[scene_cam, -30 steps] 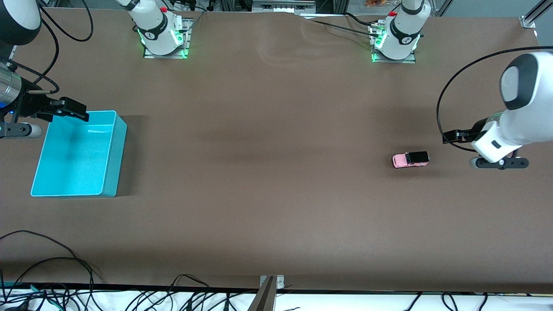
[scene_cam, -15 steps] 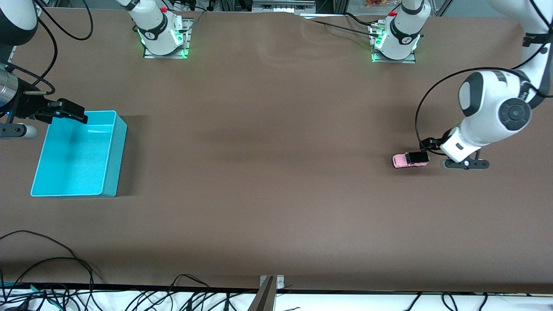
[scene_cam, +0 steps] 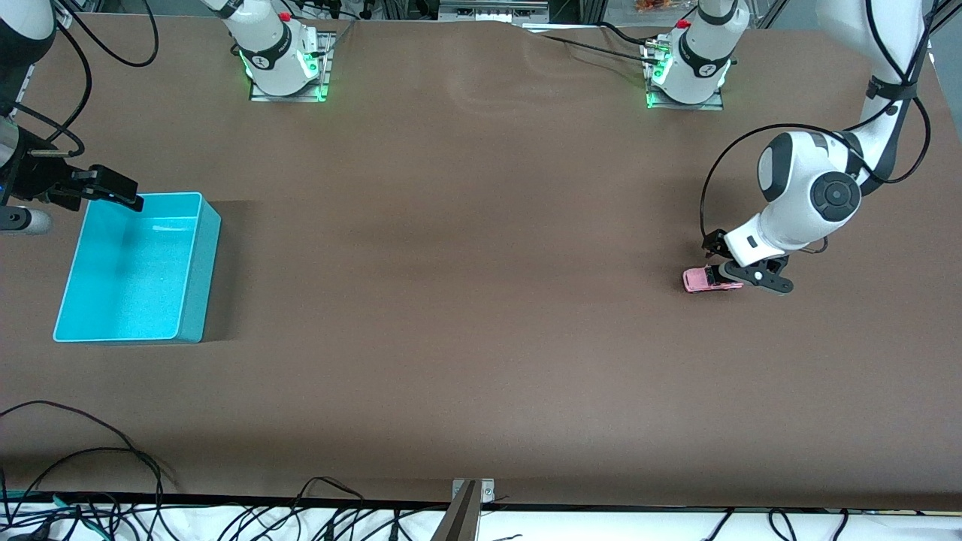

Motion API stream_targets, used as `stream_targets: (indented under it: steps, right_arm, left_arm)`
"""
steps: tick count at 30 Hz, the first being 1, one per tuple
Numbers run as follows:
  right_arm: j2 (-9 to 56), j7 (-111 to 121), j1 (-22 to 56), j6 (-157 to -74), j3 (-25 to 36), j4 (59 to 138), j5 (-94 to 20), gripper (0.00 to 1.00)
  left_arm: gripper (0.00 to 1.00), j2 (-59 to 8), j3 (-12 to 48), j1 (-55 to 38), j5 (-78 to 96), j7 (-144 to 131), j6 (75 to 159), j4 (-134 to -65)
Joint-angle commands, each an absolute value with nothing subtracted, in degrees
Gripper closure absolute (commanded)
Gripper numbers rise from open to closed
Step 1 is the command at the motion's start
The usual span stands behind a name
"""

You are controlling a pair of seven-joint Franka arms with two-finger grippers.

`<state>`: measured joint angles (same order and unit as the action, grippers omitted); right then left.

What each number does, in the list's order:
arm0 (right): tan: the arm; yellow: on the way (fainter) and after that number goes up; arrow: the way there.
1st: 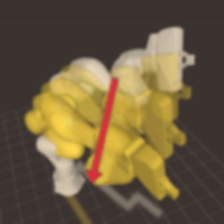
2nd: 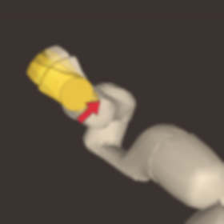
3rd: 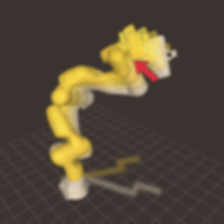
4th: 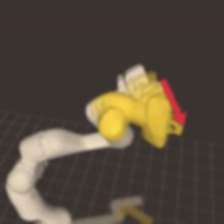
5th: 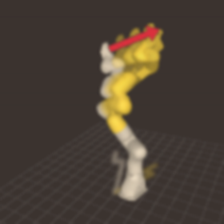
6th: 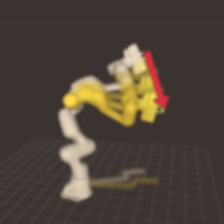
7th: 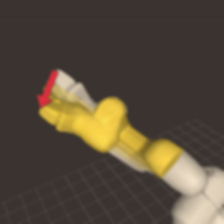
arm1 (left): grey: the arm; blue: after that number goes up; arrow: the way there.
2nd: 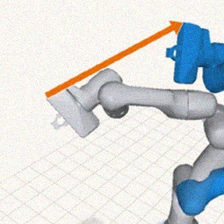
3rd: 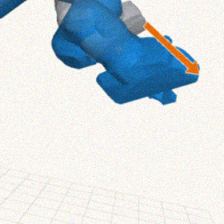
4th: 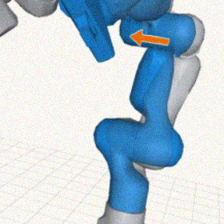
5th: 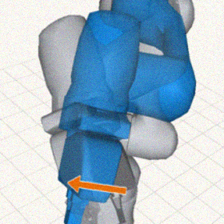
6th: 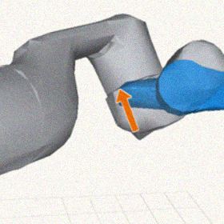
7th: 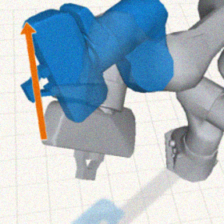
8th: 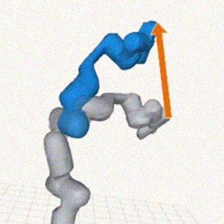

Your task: Wind and store pink jeep toy

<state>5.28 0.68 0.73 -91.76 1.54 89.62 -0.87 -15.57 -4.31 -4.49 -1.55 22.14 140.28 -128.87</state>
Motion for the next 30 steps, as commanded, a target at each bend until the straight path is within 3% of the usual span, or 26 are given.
stream_targets:
  steps: [1,14,30]
  right_arm:
    - [2.8,-0.1,0.6,-92.6,0.1,90.8,-0.7,0.0]
    - [3.1,0.1,0.5,-92.2,0.1,90.2,-2.1,0.0]
    - [3.6,-1.1,0.7,-91.9,-0.1,90.3,-1.8,0.0]
  left_arm:
    - [0.0,-16.1,-4.5,-3.8,-2.6,38.2,144.0,-129.1]
    - [0.0,-18.7,-4.5,-2.1,-1.7,76.7,152.7,-129.0]
    - [0.0,-22.0,-4.4,-2.3,-1.7,83.9,154.9,-129.1]
